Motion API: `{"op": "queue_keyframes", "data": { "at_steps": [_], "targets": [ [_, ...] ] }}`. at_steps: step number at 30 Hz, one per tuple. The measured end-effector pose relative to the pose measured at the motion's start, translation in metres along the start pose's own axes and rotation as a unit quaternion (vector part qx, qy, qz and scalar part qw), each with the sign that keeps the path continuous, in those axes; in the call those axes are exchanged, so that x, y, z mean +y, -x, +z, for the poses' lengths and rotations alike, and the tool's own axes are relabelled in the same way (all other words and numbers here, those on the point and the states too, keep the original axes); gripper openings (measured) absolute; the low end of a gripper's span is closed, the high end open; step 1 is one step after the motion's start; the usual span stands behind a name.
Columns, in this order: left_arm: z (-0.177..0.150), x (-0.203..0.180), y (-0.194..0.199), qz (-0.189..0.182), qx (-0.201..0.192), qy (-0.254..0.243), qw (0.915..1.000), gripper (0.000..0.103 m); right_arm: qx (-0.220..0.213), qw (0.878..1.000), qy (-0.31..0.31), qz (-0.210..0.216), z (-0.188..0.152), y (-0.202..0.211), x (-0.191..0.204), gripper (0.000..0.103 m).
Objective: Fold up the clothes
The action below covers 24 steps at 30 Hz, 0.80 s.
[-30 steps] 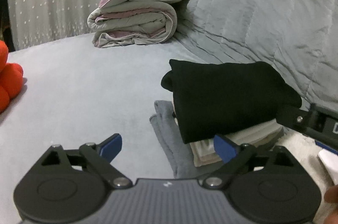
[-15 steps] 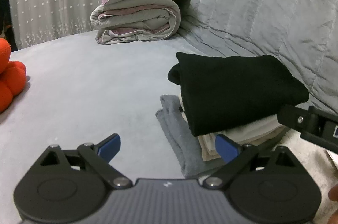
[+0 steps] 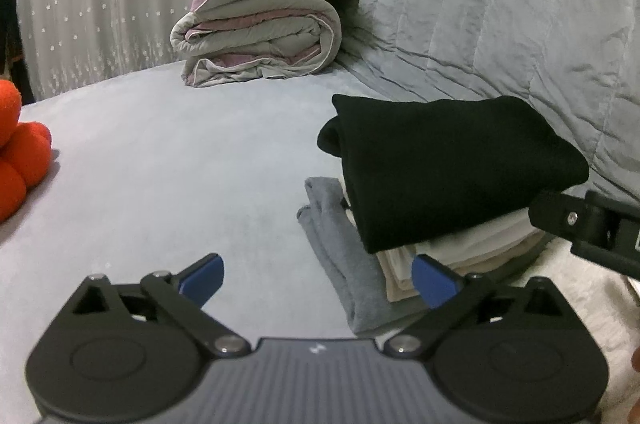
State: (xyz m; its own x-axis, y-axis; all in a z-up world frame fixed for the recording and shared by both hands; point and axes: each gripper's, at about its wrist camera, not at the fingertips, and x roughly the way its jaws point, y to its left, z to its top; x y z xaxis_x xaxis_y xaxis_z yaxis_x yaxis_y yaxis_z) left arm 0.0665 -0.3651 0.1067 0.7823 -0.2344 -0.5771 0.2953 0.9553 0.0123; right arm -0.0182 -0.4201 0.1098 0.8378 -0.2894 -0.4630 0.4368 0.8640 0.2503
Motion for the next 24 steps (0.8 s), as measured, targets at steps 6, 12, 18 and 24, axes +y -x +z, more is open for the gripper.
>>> {"op": "queue_keyframes", "data": {
  "at_steps": [6,12,18,24],
  "targets": [
    [-0.0005,-0.0002,-0.0021,0.000,-0.001,0.004,1.0000,0.102,0.003,1.000,0.004,-0.001,-0.0008,-0.0017,0.0011,0.103],
    [-0.0032,0.0002,-0.0019,0.006,-0.005,0.014,0.9999,0.102,0.007,1.000,0.012,-0.002,-0.0015,-0.0036,0.0032,0.103],
    [-0.0023,0.0032,-0.0060,-0.008,0.016,0.020,0.9996,0.102,0.010,1.000,0.021,-0.006,-0.0031,-0.0043,0.0057,0.103],
    [-0.0032,0.0013,-0.0073,-0.008,0.017,0.014,0.9997,0.102,0.013,0.999,0.032,-0.010,-0.0040,-0.0053,0.0093,0.103]
  ]
}}
